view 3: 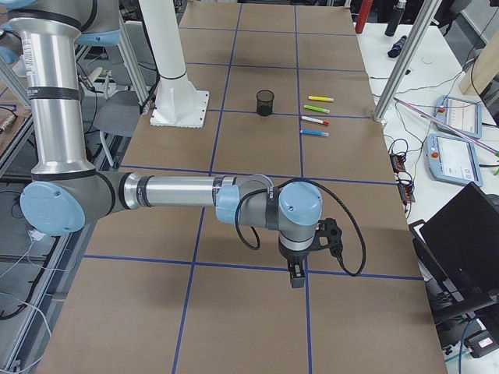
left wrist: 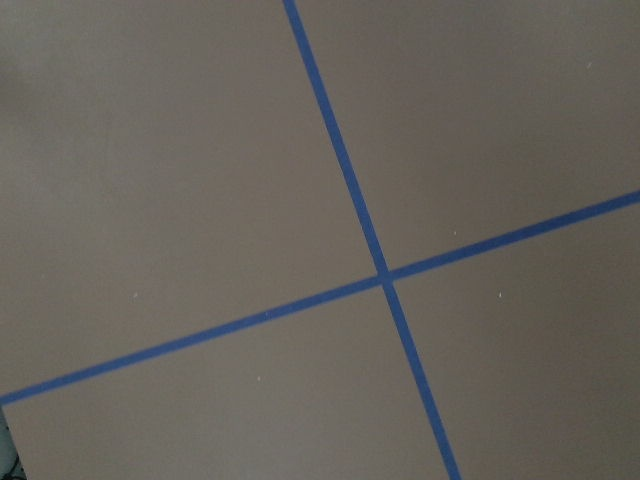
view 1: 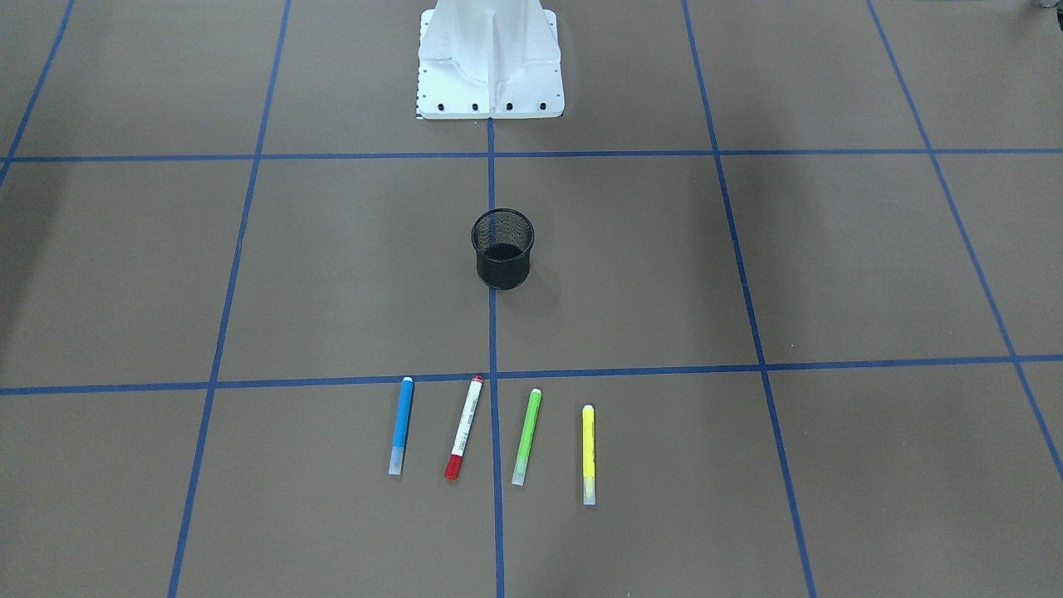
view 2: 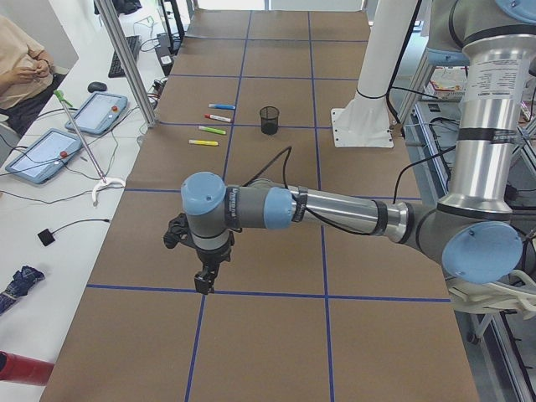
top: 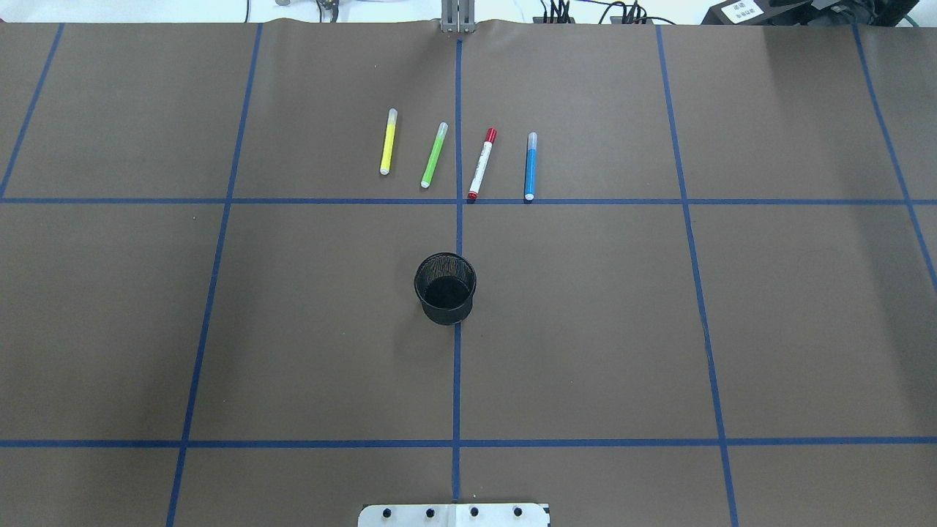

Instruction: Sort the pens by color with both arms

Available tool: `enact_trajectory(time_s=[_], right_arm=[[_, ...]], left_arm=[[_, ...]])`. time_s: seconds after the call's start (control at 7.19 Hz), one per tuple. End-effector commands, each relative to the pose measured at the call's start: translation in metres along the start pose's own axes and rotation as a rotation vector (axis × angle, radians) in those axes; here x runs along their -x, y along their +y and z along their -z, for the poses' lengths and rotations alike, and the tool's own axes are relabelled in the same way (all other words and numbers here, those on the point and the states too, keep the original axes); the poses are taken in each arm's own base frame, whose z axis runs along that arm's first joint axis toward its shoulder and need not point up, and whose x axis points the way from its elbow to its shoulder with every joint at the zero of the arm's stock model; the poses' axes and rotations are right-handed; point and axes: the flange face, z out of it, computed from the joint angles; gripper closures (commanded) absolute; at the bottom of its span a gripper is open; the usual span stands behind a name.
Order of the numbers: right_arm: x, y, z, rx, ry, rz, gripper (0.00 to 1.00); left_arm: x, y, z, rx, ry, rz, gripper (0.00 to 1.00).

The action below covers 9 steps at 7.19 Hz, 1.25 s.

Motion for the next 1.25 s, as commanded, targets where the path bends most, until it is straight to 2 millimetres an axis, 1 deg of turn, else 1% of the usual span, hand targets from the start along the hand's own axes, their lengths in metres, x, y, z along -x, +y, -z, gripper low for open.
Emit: enact_trajectory(time_s=[0.0,0.14,0.28,0.42,0.56,0.7,0.83,0.97,1.11], right_arm=[[0.008,0.002,-0.018,0.020,0.011,0.009,0.00],[0.000,0.019,-0.031,0.003,0.011,0.007,0.00],[-0.004,0.030,-0.038,-0.009,0.014,0.019,0.00],[-0.006,0.047,-0.048,-0.045,0.019,0.062,0.00],[-0.001,0.045,-0.044,-0.086,0.009,0.063,0.00],[0.022,0.027,-0.045,-0.039,0.000,0.034,0.00],[0.043,0.001,-0.031,0.005,-0.012,0.004,0.00],[0.073,-0.011,-0.012,0.066,-0.024,-0.022,0.00],[0.075,-0.004,-0.010,0.074,-0.030,-0.020,0.00]], left_arm=[[-0.004,0.006,0.000,-0.002,0.004,0.038,0.00],[-0.006,0.004,0.002,-0.006,0.004,0.028,0.00],[-0.006,0.004,0.001,-0.006,0.004,0.025,0.00],[-0.007,0.003,0.001,-0.007,0.005,0.021,0.00],[-0.008,0.003,0.002,-0.008,0.005,0.020,0.00],[-0.007,0.004,0.000,-0.005,0.004,0.022,0.00],[-0.007,0.004,0.000,-0.004,0.004,0.023,0.00],[-0.006,0.005,-0.001,-0.002,0.005,0.025,0.00],[-0.006,0.004,0.000,-0.003,0.004,0.024,0.00]])
